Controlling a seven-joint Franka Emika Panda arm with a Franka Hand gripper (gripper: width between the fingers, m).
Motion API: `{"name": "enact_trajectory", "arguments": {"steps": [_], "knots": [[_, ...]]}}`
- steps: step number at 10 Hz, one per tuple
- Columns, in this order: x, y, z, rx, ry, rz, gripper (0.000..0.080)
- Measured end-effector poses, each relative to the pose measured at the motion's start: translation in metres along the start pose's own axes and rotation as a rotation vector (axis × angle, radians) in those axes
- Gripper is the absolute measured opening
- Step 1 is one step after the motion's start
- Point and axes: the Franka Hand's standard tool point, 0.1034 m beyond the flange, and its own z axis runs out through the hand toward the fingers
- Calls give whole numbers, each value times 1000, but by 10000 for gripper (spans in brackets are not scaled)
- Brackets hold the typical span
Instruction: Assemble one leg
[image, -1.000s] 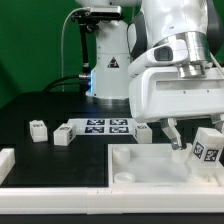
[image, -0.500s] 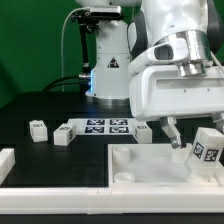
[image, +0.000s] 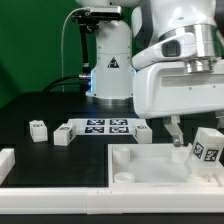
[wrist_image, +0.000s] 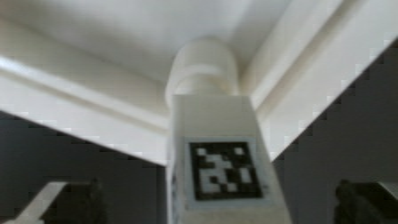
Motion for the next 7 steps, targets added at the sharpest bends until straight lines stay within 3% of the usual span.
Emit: {"name": "enact_trajectory", "arguments": {"steps": [1,3,4,5,7], "knots": [[4,1,0,11,-44,-2,649],[-3,-4,-1,67,-265,-1,649],[2,-1,2,79,-310,1,649],[-3,-2,0,102,-401,-1,649],[8,4,4,95,-366,4,649]]}}
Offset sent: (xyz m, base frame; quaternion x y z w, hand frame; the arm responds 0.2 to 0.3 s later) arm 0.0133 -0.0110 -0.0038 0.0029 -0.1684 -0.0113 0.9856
